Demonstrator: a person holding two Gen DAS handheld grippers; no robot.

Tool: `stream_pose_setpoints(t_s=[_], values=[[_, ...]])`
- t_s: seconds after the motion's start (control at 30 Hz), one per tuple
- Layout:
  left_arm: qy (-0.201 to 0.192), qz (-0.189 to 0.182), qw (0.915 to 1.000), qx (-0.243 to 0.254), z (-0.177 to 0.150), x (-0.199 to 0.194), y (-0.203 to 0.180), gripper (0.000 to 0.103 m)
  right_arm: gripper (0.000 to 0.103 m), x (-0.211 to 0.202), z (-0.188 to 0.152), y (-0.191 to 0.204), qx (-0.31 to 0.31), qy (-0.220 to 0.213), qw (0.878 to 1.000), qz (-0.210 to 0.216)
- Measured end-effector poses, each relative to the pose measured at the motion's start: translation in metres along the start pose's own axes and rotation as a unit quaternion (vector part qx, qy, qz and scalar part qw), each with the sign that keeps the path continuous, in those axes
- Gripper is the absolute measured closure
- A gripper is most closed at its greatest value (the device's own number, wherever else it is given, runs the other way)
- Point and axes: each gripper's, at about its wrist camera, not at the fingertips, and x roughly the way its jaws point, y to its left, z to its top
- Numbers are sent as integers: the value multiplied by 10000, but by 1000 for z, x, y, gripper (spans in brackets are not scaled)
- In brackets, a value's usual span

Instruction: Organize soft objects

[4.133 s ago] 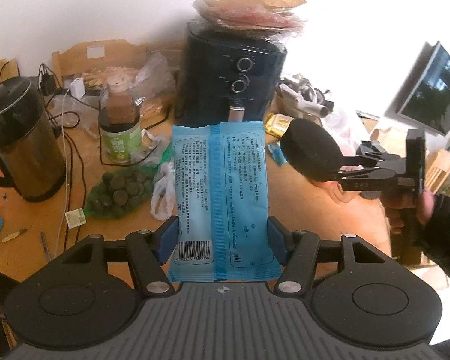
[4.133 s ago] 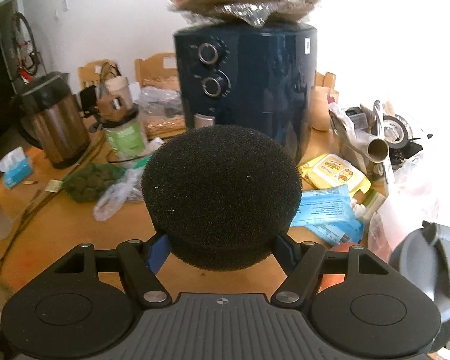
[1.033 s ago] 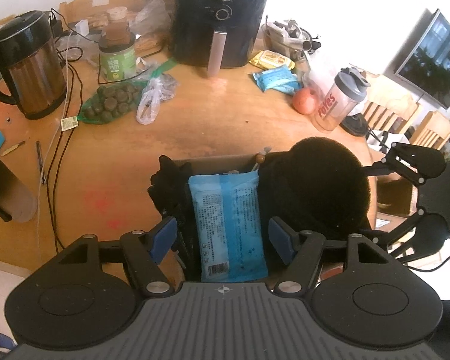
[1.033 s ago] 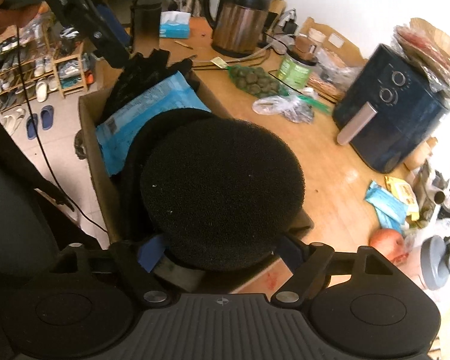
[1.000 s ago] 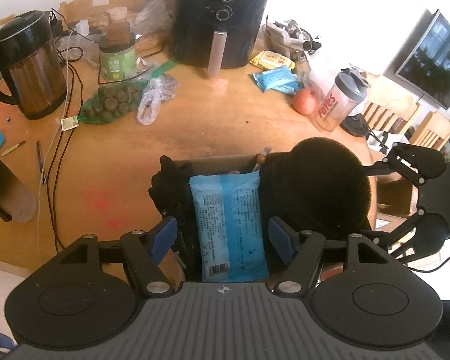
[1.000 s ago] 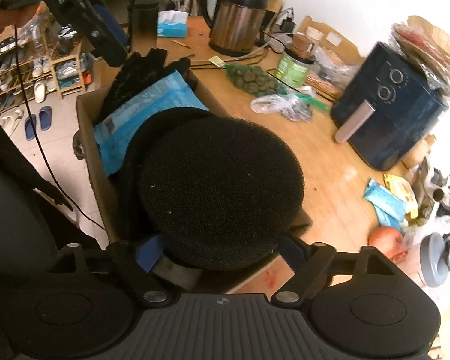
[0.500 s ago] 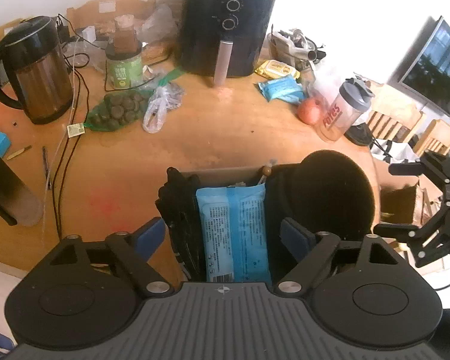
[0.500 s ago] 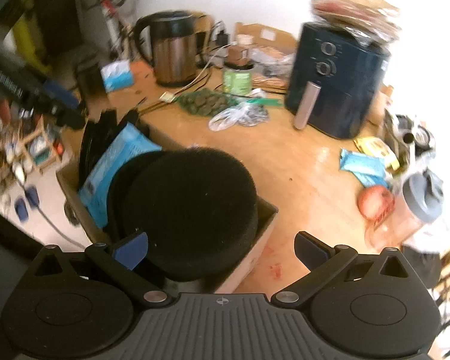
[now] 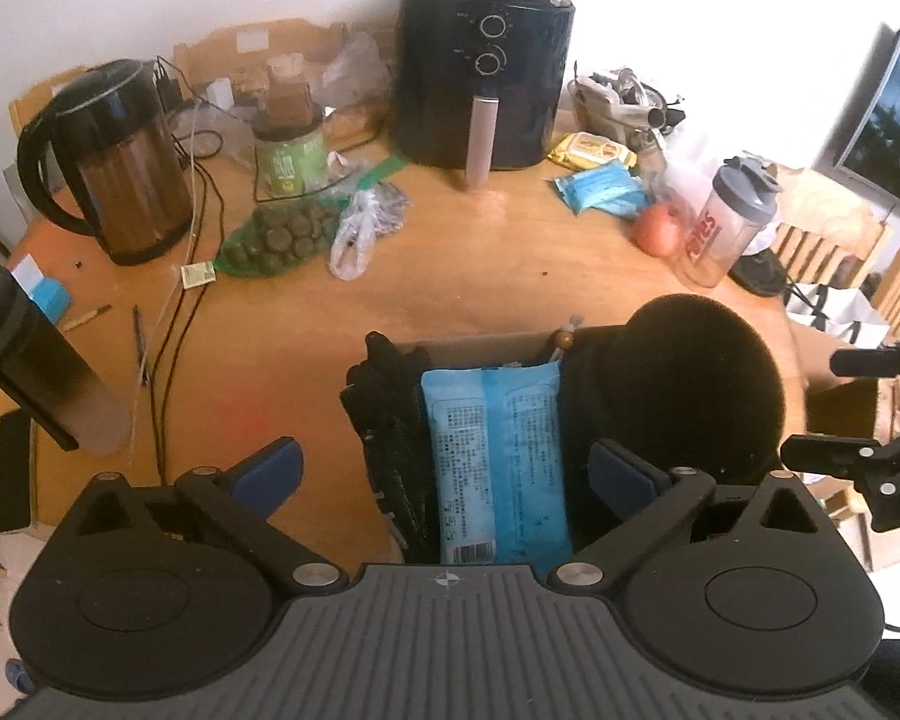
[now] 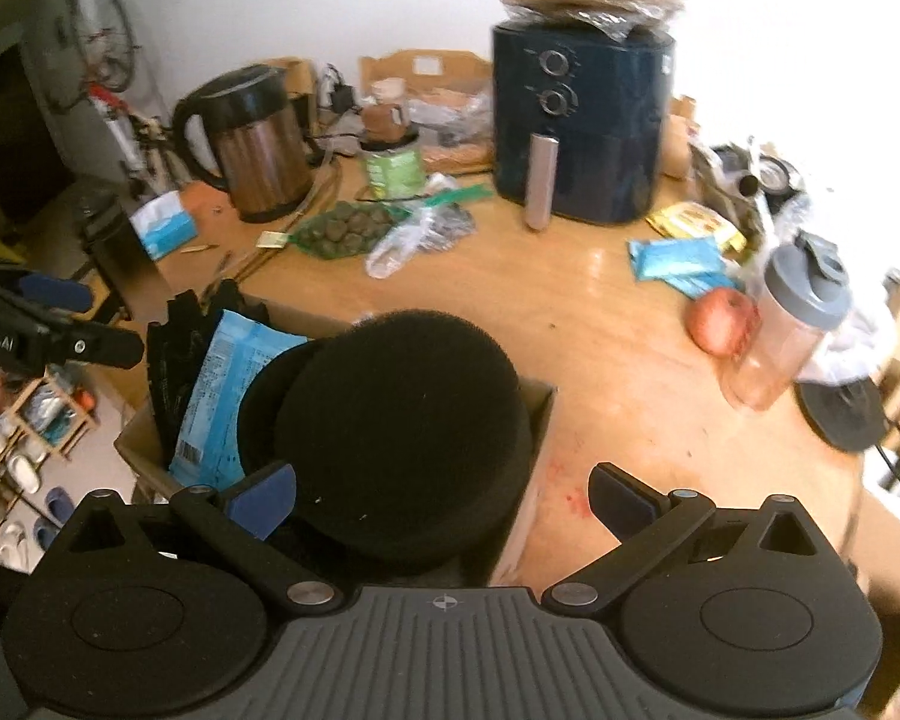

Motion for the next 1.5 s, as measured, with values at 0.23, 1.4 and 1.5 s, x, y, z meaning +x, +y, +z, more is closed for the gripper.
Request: stream_pose_setpoints(t_s=[0.23,1.4,1.5], values=[[196,57,9992,329,-13,2,-4,0,0,-3,-7,26,260,355,9978,-489],[1093,-154,9920,605,-61,7,10,0,0,2,-55,62,941,986,9875,-794],[1086,-136,9923,589,-59,8,9,0,0,1,-54,60,933,969,9876,-804]])
